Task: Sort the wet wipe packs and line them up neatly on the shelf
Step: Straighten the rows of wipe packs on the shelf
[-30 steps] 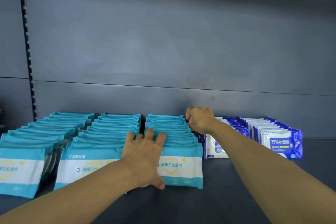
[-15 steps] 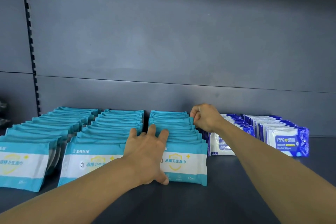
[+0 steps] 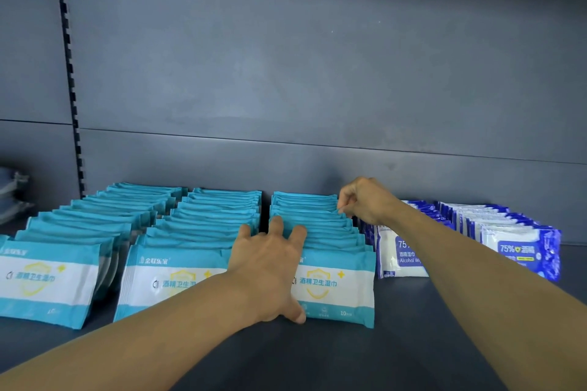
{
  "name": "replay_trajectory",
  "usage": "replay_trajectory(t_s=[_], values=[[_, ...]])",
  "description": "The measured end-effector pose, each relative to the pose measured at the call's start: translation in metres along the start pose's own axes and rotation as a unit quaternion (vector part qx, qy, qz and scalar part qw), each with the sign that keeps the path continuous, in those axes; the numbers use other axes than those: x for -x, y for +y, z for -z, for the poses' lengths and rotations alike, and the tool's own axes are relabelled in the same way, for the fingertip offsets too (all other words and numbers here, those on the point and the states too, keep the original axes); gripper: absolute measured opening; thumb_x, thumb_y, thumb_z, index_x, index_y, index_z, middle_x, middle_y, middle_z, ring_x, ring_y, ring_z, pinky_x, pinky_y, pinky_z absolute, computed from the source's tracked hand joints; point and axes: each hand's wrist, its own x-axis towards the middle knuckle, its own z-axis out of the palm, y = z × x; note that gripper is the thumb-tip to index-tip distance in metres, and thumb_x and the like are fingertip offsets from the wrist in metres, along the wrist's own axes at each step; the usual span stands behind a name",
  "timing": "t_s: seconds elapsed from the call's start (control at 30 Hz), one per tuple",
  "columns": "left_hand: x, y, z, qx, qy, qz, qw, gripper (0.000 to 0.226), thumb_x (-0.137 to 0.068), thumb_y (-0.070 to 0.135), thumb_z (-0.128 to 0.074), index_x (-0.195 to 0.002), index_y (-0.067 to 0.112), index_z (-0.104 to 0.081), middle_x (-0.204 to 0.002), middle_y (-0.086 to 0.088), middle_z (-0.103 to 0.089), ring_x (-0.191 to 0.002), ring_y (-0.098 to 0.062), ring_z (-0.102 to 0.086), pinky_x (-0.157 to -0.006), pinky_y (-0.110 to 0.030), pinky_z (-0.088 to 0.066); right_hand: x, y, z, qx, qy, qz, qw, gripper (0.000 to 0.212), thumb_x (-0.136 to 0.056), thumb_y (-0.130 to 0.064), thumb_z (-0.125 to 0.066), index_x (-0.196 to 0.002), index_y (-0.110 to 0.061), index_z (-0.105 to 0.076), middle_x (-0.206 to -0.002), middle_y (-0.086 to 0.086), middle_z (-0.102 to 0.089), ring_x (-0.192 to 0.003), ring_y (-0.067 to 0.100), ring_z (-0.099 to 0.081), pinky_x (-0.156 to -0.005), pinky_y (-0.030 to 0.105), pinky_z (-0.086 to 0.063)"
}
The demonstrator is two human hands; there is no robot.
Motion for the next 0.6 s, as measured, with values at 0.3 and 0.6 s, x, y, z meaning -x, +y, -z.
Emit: replay_trajectory(t_s=[0.3,0.6], values=[[0.0,0.001,0.0,-0.002,-0.002,-0.001,1.0,0.112,-0.062,0.061,-0.076,-0.145,0.024,-0.011,-0.15,-0.008,-0.019,-0.122,-0.025,-0.049,-0.112,-0.044,-0.022,-0.002,-0.001,-0.009,0.0,0.027,-0.008,1.0,0.006,-0.084,-0.004,-0.068,-0.08,-0.006,-0.073,-0.087,0.009,-0.072,-0.071,0.012,-0.062,-0.062,0.014,-0.043],[-0.003,-0.008,0.01,0.079,-0.033,0.011,0.996,0.123,-0.056,0.069,-0.074,-0.148,0.026,-0.004,-0.155,-0.006,-0.011,-0.142,-0.026,-0.022,-0.116,-0.047,-0.014,0.019,-0.003,0.016,-0.016,0.084,-0.001,0.996,0.032,-0.093,0.002,-0.042,-0.108,-0.004,-0.069,-0.108,0.012,-0.069,-0.105,0.025,-0.061,-0.09,0.024,-0.043]])
